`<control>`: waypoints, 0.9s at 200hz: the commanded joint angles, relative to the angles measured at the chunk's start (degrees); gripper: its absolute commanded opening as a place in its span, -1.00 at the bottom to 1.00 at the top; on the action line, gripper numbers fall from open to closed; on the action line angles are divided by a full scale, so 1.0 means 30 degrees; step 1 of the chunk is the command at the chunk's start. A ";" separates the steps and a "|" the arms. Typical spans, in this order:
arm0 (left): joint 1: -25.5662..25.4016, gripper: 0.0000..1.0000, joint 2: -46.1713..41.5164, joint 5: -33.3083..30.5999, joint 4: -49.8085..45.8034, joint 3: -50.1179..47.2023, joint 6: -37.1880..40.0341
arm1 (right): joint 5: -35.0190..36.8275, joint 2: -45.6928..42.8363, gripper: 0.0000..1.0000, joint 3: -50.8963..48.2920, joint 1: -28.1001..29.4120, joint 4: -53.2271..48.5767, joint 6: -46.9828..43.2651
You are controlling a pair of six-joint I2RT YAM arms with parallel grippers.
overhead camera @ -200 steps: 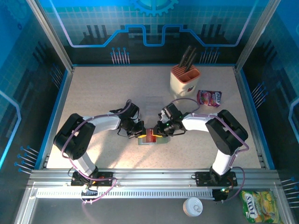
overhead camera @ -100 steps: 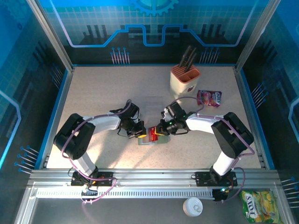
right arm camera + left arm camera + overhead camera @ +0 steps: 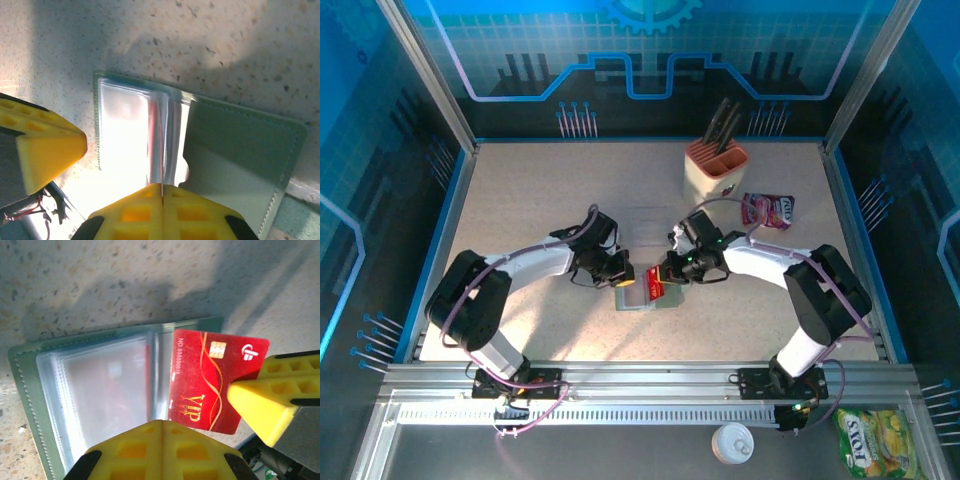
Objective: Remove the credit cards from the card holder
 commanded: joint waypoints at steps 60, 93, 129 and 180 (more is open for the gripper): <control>0.1500 -0.83 -0.1871 0.0000 -0.0865 0.0157 0.0110 | 0.4495 0.1521 -1.00 0.5989 -0.0428 -0.7077 -1.4093; 0.2002 -0.83 -0.2422 0.0130 -0.1233 0.0001 0.0512 | 0.5419 0.3096 -1.00 0.9038 -0.0446 -0.9059 -1.9644; 0.2456 -0.83 -0.2683 0.0340 -0.1031 -0.0492 0.0633 | 0.6200 0.5079 -1.00 1.2427 -0.0492 -1.1070 -2.4275; 0.2609 -0.83 -0.2308 -0.0086 -0.1305 -0.0165 0.0843 | 0.5239 0.8778 -1.00 1.9078 -0.0891 -1.5043 -2.6381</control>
